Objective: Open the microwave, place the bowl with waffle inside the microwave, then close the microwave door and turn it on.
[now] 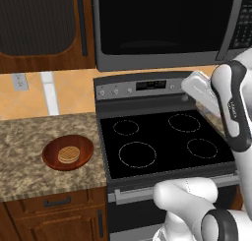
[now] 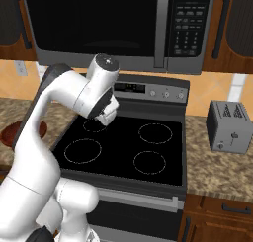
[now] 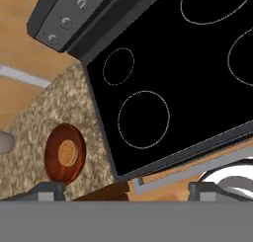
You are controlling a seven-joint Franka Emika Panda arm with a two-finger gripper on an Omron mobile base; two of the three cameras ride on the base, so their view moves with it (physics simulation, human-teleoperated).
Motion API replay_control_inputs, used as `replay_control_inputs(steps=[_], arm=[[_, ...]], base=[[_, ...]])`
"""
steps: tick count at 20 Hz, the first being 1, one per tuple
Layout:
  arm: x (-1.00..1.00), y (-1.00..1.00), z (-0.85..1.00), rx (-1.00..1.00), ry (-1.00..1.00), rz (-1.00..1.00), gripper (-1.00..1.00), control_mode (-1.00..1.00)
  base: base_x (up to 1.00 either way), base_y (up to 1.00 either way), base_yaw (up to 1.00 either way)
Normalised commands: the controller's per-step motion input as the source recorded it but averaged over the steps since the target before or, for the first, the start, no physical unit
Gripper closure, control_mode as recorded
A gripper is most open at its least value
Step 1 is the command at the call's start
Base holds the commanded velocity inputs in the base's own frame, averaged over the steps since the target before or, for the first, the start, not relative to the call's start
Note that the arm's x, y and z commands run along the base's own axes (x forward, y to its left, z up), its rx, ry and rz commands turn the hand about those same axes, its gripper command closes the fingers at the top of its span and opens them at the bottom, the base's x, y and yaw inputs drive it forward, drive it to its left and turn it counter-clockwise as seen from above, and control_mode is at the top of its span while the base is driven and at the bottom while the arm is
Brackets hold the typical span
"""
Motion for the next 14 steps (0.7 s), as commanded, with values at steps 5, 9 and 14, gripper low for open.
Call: replay_control_inputs(steps=[5, 9, 14], arm=[[-0.66, 0.00, 0.00, 0.27, -0.10, -0.17, -1.00, -1.00], [-0.47, 0.00, 0.16, 0.22, -0.13, -0.17, -1.00, -1.00], [-0.18, 0.00, 0.40, 0.22, -0.04, -0.18, -1.00, -1.00]], base=[[0.00, 0.00, 0.00], [0.00, 0.00, 0.00], [0.00, 0.00, 0.00]])
